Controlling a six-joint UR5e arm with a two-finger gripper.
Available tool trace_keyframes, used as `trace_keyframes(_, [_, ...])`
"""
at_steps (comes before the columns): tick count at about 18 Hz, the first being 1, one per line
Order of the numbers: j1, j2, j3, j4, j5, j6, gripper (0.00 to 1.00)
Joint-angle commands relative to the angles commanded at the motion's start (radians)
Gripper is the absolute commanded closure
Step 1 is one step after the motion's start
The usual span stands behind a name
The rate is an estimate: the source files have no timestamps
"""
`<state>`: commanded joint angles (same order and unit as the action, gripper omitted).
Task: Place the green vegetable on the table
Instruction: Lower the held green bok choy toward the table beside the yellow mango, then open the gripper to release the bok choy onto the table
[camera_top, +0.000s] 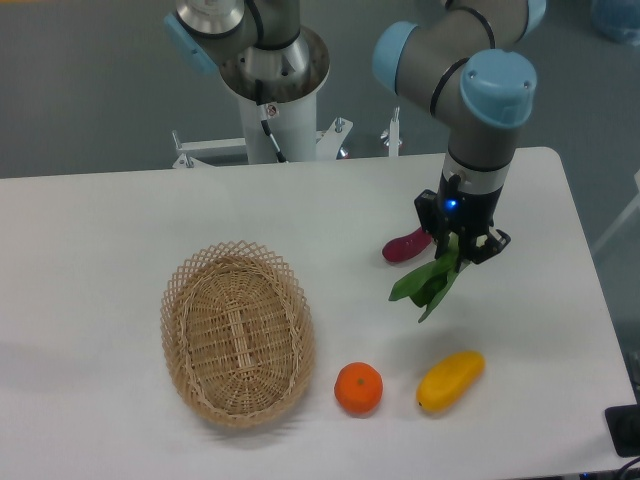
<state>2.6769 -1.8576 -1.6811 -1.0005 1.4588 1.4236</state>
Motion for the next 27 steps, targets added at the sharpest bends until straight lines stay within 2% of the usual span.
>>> trace_keyframes(3, [-0.011, -0.032, -0.04, 0.113, 0.0, -0.005, 0.63])
trace_keyframes(5, [-0.011, -0.054, -0.051, 0.149, 0.002, -0.002, 0.63])
trace_keyframes(9, [-0.008, -0.107, -0.043, 0.166, 0.002, 0.084, 0.63])
trace_keyframes(14, [-0.009, -0.133, -0.058, 0.174, 0.003, 0.159, 0.63])
trace_keyframes(22, [-0.011, -0.146, -0.091, 0.175, 0.0, 0.147, 0.62])
trace_keyframes(23, [-0.011, -0.146, -0.091, 0.175, -0.002, 0.147, 0.59])
trace_keyframes(24, [-0.011, -0.146, -0.092, 0.175, -0.002, 0.147, 0.51])
trace_keyframes(25, [-0.011, -0.146, -0.091, 0.175, -0.002, 0.149, 0.36])
trace_keyframes(26, [-0.011, -0.146, -0.089, 0.177, 0.0, 0.155, 0.1])
trace_keyframes(27, [-0.011, -0.146, -0.088, 0.177, 0.0, 0.153, 0.0])
